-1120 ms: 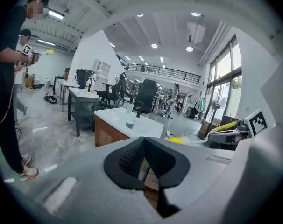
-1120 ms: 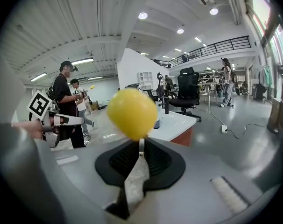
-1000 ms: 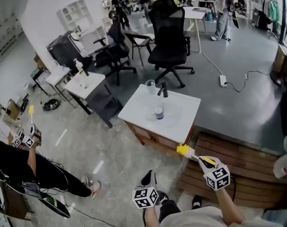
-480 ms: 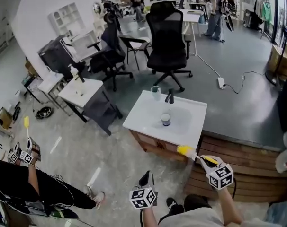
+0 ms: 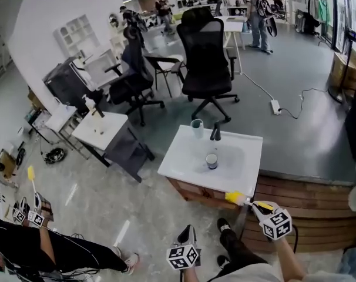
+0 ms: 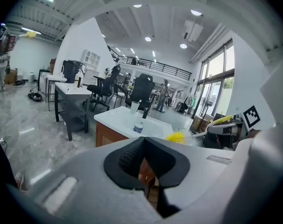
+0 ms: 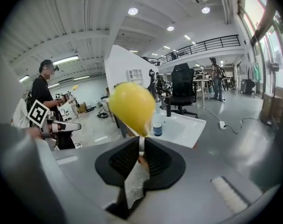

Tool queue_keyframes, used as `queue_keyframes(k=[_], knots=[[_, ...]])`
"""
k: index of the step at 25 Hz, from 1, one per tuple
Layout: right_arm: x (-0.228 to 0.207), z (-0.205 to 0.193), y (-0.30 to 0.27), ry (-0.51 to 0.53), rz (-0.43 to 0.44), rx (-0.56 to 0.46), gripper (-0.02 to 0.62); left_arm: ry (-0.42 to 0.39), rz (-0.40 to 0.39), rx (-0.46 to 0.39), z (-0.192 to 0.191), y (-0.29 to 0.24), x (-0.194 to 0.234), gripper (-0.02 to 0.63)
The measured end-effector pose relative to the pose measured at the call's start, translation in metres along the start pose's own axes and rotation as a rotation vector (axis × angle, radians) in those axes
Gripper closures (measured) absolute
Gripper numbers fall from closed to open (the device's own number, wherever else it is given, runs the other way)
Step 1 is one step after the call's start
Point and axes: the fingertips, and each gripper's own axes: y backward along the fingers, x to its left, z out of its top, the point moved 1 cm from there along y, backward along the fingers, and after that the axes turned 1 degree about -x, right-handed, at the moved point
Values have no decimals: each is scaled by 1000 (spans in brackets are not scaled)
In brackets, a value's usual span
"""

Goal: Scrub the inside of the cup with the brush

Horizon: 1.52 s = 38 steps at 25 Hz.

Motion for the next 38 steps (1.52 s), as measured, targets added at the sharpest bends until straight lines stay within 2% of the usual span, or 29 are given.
queue_keyframes(k=[6,11,16,20,27,30,38], knots=[[-21,40,-56,0,4,-15,558,-15,0,1,35,-52,27,600],[-46,77,-92,42,-13,-24,558,-36,-9,-5,74,-103,41,600],[-78,90,-125,16,12,0,558,-58,-31,22,94,-160,41,600],[-96,104,-151,55,11,33,558,-74,-35,38,110,-195,45,600],[-129,131,-180,95,-8,30,557,-103,-45,74,123,-251,54,600],[-140,141,-186,103,-7,23,558,-140,-53,91,127,-270,53,600],[-155,138,-196,93,-33,62,557,-186,-116,183,107,-302,54,600]])
